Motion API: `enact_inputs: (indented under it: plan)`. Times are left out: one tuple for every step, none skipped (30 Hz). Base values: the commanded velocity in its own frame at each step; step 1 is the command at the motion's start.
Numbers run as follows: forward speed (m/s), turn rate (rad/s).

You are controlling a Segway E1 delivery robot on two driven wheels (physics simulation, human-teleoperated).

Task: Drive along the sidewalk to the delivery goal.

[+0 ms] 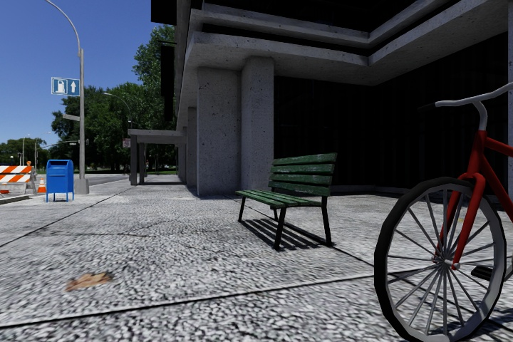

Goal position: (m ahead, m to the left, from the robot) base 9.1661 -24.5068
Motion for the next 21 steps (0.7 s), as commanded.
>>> enact_inputs:
  plan:
    - [0.00, 0.00]
    - [0.00, 0.00]
    - [0.00, 0.00]
    - [-0.29, 0.00]
    - [-0.43, 0.00]
    - [-0.64, -0.03]
    - [-0.76, -0.13]
    - [-0.76, -0.13]
    - [-0.79, -0.19]
    - [-0.80, -0.21]
    - [-0.80, -0.22]
    - [-0.81, -0.26]
    - [-0.81, -0.26]
    - [-0.82, -0.31]
    - [-0.80, -0.35]
    - [-0.79, -0.37]
    - [-0.79, -0.37]
    - [-0.79, -0.37]
    - [-0.79, -0.37]
    - [-0.79, -0.38]
    - [-0.79, -0.38]
